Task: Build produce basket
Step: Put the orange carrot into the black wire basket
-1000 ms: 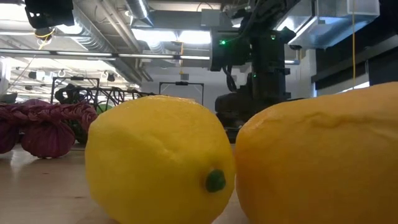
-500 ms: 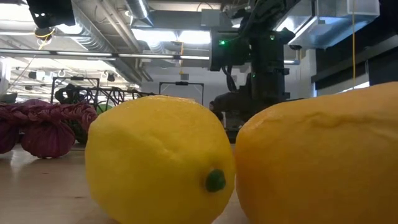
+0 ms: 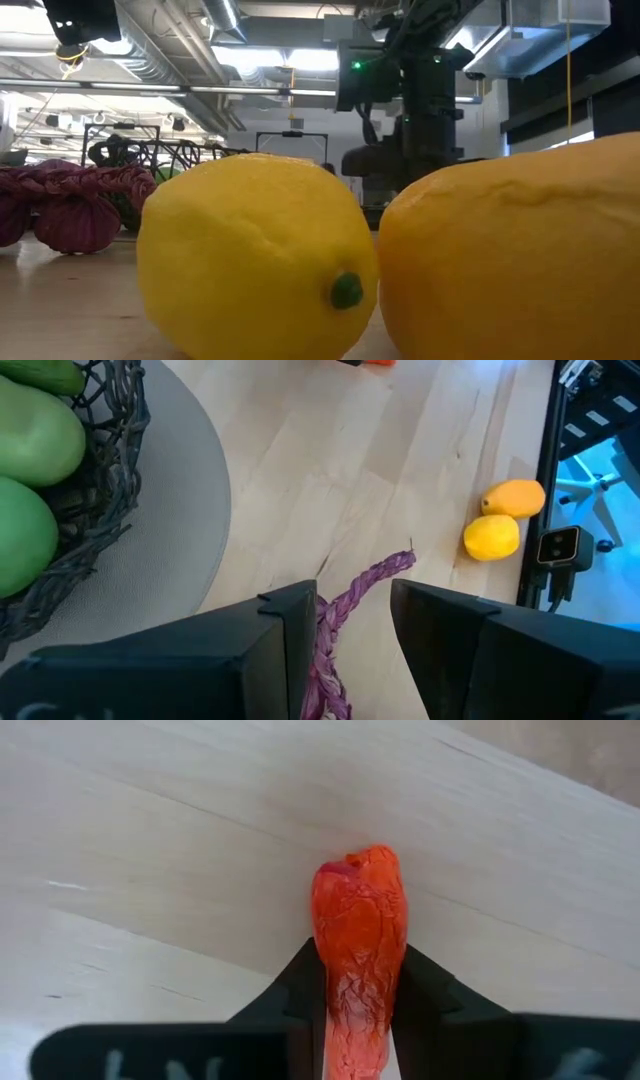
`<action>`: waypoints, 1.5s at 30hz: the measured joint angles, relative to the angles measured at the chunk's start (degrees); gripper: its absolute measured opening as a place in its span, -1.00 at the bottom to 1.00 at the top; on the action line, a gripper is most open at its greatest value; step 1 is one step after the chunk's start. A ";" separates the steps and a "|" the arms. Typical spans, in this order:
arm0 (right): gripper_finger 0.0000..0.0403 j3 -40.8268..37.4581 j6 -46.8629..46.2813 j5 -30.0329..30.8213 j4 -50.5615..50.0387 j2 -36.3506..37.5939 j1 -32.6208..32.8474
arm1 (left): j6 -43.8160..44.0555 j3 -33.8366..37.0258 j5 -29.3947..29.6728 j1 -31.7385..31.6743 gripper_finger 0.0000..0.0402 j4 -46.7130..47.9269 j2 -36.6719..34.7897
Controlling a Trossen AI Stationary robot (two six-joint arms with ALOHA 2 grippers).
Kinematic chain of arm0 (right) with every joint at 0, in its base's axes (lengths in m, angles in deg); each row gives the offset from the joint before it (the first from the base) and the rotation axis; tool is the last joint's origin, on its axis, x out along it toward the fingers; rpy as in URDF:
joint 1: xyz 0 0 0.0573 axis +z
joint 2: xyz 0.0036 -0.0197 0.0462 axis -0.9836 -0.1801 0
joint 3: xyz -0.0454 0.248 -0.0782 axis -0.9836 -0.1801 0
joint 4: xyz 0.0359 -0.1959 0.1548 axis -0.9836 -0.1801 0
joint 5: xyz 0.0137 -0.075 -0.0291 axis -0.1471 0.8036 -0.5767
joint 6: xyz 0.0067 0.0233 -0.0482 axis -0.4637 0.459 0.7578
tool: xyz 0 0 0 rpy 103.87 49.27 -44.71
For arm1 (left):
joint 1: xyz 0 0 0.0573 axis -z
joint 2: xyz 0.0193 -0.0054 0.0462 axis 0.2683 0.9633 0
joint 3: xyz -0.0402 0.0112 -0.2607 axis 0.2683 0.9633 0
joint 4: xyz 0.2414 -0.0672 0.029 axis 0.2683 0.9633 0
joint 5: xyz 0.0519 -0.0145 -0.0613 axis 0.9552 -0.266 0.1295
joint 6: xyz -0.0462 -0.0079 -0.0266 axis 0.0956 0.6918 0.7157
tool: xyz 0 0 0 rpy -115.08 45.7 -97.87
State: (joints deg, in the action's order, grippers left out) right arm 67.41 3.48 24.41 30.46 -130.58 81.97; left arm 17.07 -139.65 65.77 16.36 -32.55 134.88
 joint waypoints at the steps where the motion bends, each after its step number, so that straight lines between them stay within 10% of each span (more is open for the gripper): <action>1: -0.68 0.24 0.44 0.04 -0.11 0.09 0.00 | 0.00 0.00 -0.02 0.00 -0.40 0.00 0.00; 12: -0.68 15.04 12.57 6.17 -5.23 0.31 -2.42 | 0.04 0.00 0.00 0.00 -0.40 0.01 0.01; 27: -0.68 43.33 42.47 31.53 -0.39 0.42 -3.36 | 1.82 0.00 6.71 -0.02 -0.40 0.05 0.00; 45: -0.68 20.64 61.26 25.85 51.64 0.35 -10.99 | 3.62 -0.02 21.41 -0.02 -0.40 0.46 -1.21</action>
State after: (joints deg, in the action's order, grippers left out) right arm 88.05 64.74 50.25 82.10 -130.22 70.98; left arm 20.70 -139.67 87.18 16.34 -32.08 133.67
